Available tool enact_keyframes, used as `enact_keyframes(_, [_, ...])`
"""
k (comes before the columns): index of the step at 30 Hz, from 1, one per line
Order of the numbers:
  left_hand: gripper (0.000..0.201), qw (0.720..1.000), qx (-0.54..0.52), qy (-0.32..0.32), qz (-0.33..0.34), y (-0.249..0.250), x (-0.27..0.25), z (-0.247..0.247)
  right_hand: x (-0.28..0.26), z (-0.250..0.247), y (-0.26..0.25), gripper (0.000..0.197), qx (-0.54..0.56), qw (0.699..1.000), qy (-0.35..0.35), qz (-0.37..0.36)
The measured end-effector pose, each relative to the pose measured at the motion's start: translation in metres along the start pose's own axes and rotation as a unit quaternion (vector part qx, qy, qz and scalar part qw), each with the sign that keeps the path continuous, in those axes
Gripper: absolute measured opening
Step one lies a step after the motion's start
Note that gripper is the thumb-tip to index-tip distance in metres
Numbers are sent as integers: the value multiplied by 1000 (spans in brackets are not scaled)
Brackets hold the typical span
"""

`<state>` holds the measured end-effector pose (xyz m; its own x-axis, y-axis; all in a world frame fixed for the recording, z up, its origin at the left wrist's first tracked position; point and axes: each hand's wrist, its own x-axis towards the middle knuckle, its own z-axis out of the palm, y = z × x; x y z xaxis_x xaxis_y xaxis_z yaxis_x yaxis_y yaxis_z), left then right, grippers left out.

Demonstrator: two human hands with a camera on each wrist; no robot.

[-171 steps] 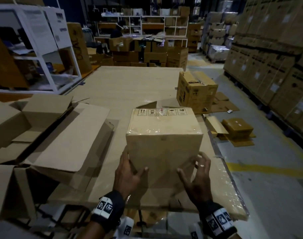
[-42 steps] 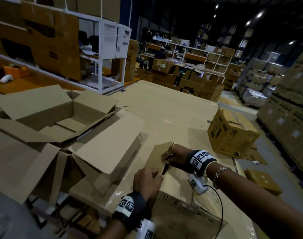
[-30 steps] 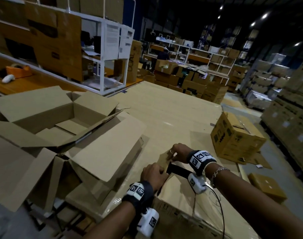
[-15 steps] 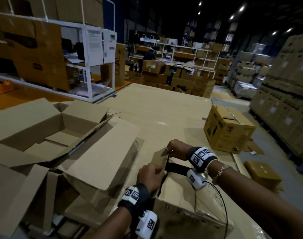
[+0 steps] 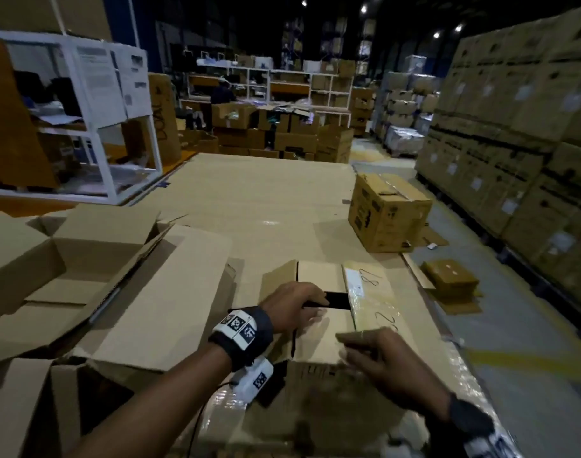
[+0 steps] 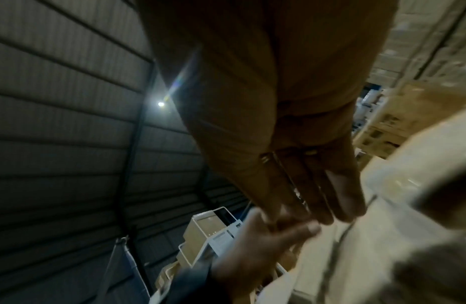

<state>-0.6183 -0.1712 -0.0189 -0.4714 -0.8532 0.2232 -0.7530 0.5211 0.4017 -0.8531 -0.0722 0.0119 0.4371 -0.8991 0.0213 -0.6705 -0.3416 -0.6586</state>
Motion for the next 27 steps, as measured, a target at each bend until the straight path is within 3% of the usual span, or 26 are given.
enact_keyframes(2, [27, 999, 13, -22, 30, 3, 9, 1, -17, 39, 9, 34, -13, 999, 25, 26])
enact_keyframes(5, [29, 996, 56, -61, 15, 6, 23, 3, -26, 70, -1, 39, -76, 996, 21, 43])
enact_keyframes(8, [32, 994, 53, -96, 11, 10, 37, 6, -25, 68, -12, 45, -115, 989, 38, 82])
enact_keyframes(11, [35, 993, 36, -104, 49, 18, 54, 2, -25, 57, -9, 39, -152, 981, 69, 98])
enact_keyframes(14, [35, 991, 10, -75, 113, 29, 72, -4, -27, 41, 5, 57, -162, 972, 138, 97])
enact_keyframes(17, [32, 985, -1, -30, 169, 44, 97, -3, -26, 19, 20, 20, -125, 965, 207, 106])
enact_keyframes(18, [33, 983, 9, -36, 182, 51, 107, -2, -24, 12, 27, 21, -134, 961, 224, 91])
enact_keyframes(21, [39, 967, 52, -99, 229, 72, 140, 6, -18, -8, 42, 42, -147, 953, 227, 139])
enact_keyframes(27, [47, 936, 81, -226, 258, 87, 194, 39, -14, -8, 94, 48, -136, 942, 202, 231])
